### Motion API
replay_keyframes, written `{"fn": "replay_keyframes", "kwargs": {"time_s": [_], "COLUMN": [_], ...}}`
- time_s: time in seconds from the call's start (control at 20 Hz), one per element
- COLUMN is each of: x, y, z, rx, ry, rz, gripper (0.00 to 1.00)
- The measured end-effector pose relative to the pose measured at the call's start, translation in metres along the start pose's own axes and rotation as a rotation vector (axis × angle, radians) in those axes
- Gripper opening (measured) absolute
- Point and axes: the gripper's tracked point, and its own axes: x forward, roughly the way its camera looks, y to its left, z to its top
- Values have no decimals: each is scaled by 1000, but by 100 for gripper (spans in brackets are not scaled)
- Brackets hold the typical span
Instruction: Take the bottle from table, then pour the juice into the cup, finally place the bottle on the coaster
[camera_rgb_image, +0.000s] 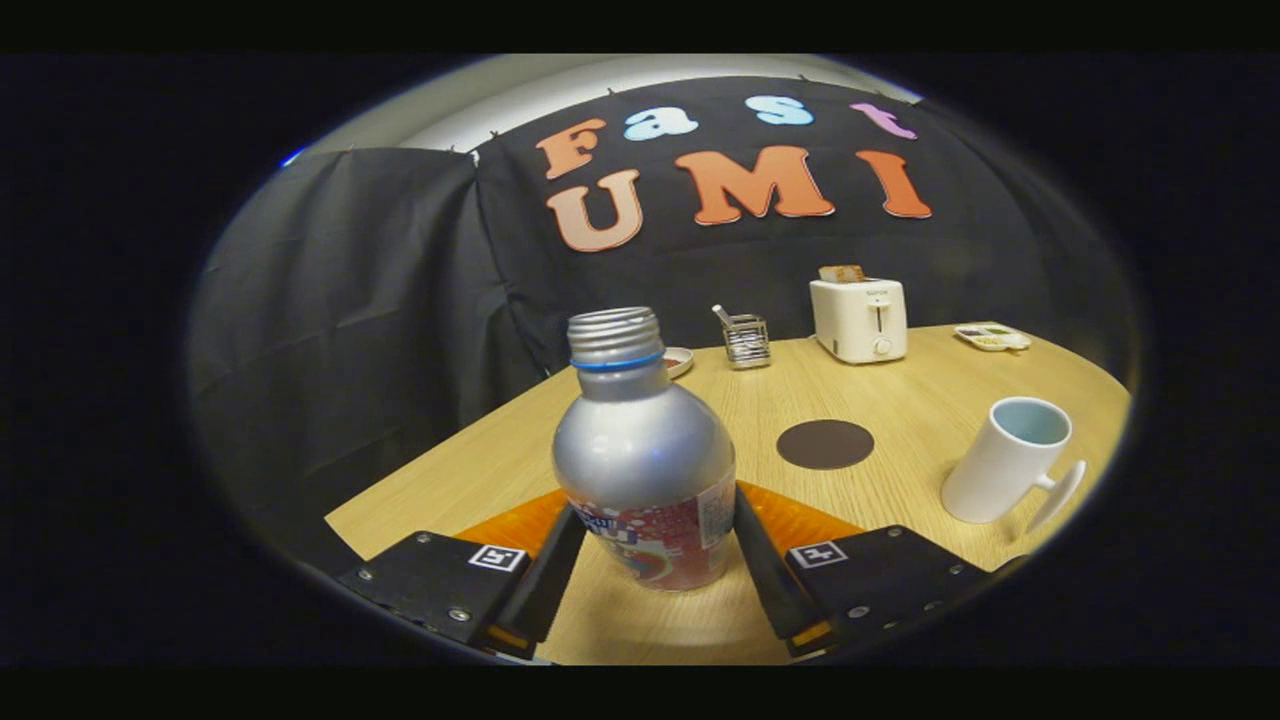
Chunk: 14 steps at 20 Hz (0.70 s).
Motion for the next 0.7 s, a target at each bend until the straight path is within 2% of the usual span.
{"fn": "replay_keyframes", "kwargs": {"time_s": [0.35,0.7], "x": [-12,-17], "y": [-25,-61], "z": [18,20], "rx": [181,484], "ry": [4,29], "rz": [25,46], "gripper": [80,80]}}
